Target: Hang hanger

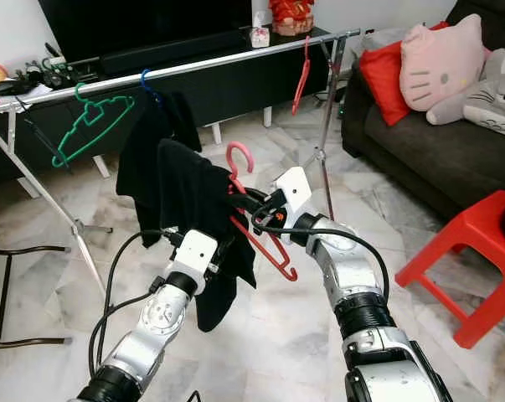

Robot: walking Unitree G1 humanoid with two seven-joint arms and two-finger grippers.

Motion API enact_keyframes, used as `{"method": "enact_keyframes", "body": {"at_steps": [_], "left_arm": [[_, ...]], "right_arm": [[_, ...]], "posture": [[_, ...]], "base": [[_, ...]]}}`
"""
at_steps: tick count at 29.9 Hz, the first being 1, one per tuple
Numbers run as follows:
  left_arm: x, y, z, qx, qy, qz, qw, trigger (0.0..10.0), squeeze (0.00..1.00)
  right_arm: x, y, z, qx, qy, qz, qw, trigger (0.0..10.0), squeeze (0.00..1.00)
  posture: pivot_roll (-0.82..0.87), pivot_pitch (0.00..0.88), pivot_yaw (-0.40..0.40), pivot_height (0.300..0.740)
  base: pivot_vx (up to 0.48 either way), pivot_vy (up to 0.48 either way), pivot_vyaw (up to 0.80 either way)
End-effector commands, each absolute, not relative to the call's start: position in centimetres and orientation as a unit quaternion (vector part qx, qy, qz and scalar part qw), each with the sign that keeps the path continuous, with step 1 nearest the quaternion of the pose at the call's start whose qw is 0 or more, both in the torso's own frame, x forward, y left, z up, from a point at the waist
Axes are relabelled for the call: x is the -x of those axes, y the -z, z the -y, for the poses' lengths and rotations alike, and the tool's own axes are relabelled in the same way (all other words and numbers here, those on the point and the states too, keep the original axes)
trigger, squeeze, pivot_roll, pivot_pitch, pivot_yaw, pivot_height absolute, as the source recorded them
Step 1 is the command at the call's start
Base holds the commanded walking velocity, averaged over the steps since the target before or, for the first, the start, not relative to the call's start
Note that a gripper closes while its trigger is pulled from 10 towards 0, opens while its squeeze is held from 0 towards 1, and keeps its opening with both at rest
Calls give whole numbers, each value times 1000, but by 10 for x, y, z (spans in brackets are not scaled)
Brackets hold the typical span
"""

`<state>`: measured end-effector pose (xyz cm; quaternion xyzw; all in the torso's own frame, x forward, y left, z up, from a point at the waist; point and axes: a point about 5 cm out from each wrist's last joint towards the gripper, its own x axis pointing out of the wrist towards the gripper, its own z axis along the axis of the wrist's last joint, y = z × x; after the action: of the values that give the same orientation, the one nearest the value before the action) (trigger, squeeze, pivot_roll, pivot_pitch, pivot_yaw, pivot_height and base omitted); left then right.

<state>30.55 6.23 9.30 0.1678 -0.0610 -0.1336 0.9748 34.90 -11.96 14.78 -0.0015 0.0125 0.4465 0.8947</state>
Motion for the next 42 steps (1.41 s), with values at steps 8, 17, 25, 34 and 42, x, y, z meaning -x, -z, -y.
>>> {"method": "enact_keyframes", "body": {"at_steps": [8, 17, 25, 34, 42], "left_arm": [[-311, -90, -61, -209, 119, 56, 969, 10000, 0], [-323, -91, -82, -261, 6, 39, 965, 10000, 0], [-327, -92, -96, -274, -56, 26, 960, 10000, 0], [-327, -89, -104, -277, -82, 10, 957, 0, 0], [-327, -86, -107, -270, -88, -3, 959, 0, 0]], "right_arm": [[-338, -166, 110, -5, -502, 25, 864, 0, 0], [-333, -168, 111, -8, -515, 22, 857, 0, 0], [-330, -168, 112, -9, -520, 21, 854, 0, 0], [-327, -167, 113, -10, -524, 17, 851, 0, 0], [-327, -164, 115, 0, -519, 9, 854, 0, 0]], "posture": [[-189, 0, 25, 740], [-191, 0, 24, 740], [-192, 0, 22, 740], [-194, 0, 24, 740], [-191, 0, 23, 740]], "base": [[0, 0, 0], [0, 0, 0], [0, 0, 0], [0, 0, 0], [0, 0, 0]]}}
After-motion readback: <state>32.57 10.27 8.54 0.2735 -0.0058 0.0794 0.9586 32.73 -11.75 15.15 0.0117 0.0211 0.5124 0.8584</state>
